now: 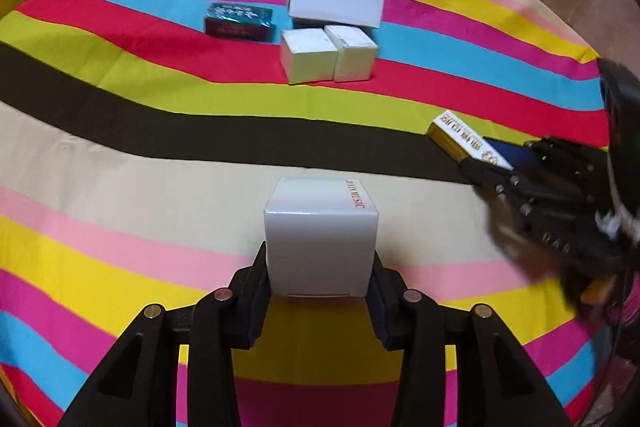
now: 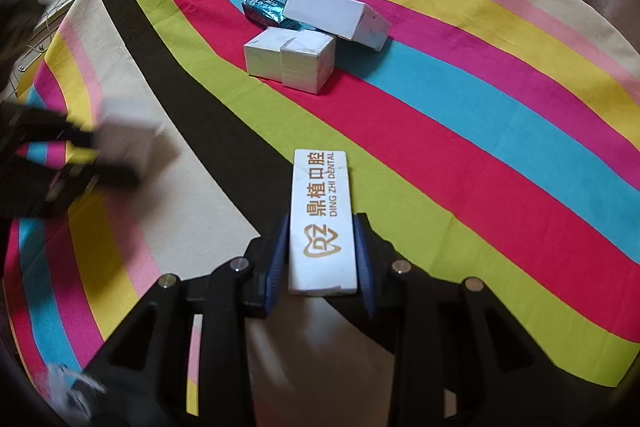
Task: Organize objects
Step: 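Grasp a small white cube box with the left tool, then carry the cube box and dental box in both tools over the storage box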
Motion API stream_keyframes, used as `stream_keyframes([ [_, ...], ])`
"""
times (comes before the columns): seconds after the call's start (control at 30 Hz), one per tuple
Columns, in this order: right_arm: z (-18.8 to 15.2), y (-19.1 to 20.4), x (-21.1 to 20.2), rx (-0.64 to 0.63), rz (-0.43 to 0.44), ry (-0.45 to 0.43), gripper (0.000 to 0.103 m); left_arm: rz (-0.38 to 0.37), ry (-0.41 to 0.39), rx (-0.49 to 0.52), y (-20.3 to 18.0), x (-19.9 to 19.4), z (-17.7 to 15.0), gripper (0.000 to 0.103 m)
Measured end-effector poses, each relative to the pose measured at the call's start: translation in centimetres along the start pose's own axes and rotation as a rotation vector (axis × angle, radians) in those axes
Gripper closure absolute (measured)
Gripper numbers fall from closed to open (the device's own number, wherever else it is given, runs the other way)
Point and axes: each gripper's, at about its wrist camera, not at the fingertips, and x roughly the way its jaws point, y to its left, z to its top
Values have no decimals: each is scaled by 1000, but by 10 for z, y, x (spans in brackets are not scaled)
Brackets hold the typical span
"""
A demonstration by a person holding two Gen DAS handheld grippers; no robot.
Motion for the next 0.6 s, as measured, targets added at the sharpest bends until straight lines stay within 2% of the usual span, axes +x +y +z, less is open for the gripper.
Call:
stream_keyframes([
  [0.07,0,0,0,-2,-2,0,68,17,-36,-22,8,6,6,59],
  [0.17,-1,1,-1,-7,-5,-1,68,-10,-71,-105,15,12,27,59],
  [0.27,0,0,0,-7,-6,0,68,-5,-89,-128,11,20,32,59],
  [0.4,1,0,0,-8,-8,0,68,-6,-134,-156,9,24,25,61],
  [0.6,1,1,0,-5,-6,0,68,35,-173,-156,2,9,8,60],
])
